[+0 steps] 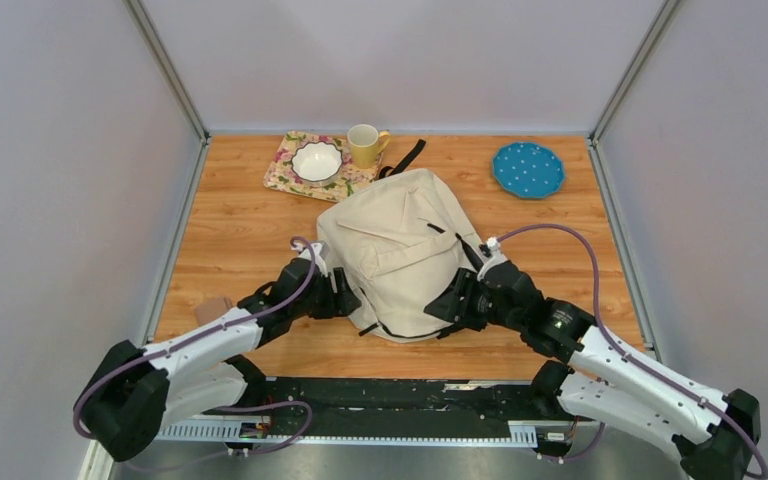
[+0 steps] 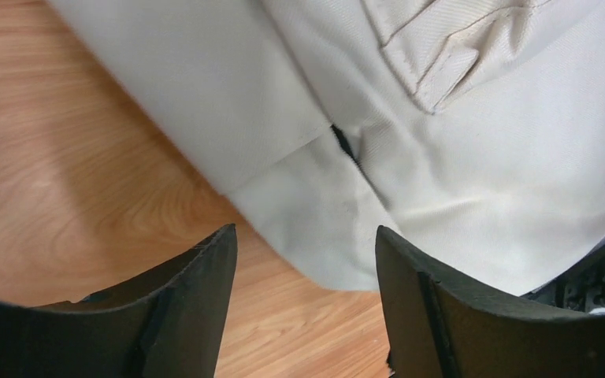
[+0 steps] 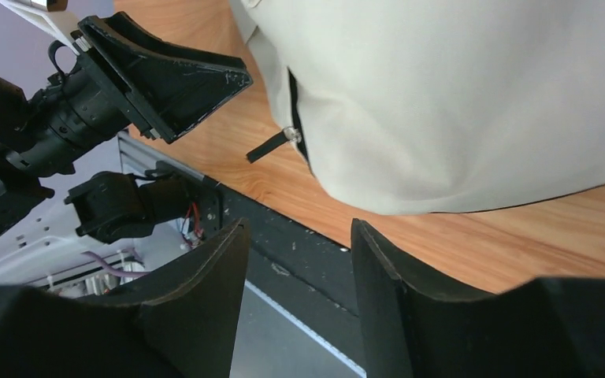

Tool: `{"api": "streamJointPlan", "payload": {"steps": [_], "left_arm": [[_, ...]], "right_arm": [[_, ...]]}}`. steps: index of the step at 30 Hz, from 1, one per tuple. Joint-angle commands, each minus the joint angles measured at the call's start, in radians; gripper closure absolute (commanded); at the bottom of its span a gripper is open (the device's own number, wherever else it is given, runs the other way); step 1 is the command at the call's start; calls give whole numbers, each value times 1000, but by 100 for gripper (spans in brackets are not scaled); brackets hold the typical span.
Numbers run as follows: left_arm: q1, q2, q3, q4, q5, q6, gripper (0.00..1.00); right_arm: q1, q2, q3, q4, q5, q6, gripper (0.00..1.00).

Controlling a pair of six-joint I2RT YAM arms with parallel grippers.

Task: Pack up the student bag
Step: Adjust the student bag at the center of the board, then zip the student bag at the center of the board.

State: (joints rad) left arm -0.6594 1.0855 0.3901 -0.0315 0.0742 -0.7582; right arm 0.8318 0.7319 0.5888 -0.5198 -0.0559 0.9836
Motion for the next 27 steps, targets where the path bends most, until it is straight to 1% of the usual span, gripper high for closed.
{"api": "streamJointPlan", "payload": {"steps": [1, 2, 3, 4, 5, 6, 7, 9, 11, 12, 14, 16, 18, 23, 27], "left_arm": [[-2, -143, -65, -119, -143, -10, 26], [-2, -157, -97, -125, -154, -18, 25], [-2, -176, -111, -120, -160, -24, 24], [0, -179, -120, -117, -160, -38, 23], [0, -180, -135, -107, -160, -46, 22], [0, -179, -141, -101, -154, -55, 22], [1, -179, -146, -94, -151, -65, 22], [0, -180, -148, -76, -134, -69, 21], [0, -193, -140, -91, -139, -64, 21], [0, -199, -135, -105, -148, -58, 21], [0, -234, -125, -154, -178, -44, 21], [1, -265, -122, -183, -198, -29, 20], [1, -314, -119, -223, -223, -20, 20], [3, -392, -112, -278, -246, -6, 19], [3, -406, -99, -303, -252, 10, 19]], "right_arm": [[119, 66, -6, 183, 120, 233, 46], [150, 84, -10, 210, 151, 275, 46], [208, 119, -26, 246, 174, 315, 45], [231, 142, -26, 291, 220, 396, 45], [274, 164, -26, 312, 243, 441, 44], [283, 185, -30, 335, 251, 473, 43], [291, 229, -30, 360, 257, 551, 43], [308, 279, -37, 421, 258, 610, 42], [312, 354, -29, 446, 228, 685, 42], [314, 380, -23, 475, 216, 708, 42], [325, 452, 14, 471, 203, 745, 42], [329, 494, 38, 452, 196, 774, 42], [343, 538, 40, 471, 199, 814, 42], [348, 626, 71, 486, 194, 852, 42], [349, 696, 114, 486, 176, 868, 42]]}}
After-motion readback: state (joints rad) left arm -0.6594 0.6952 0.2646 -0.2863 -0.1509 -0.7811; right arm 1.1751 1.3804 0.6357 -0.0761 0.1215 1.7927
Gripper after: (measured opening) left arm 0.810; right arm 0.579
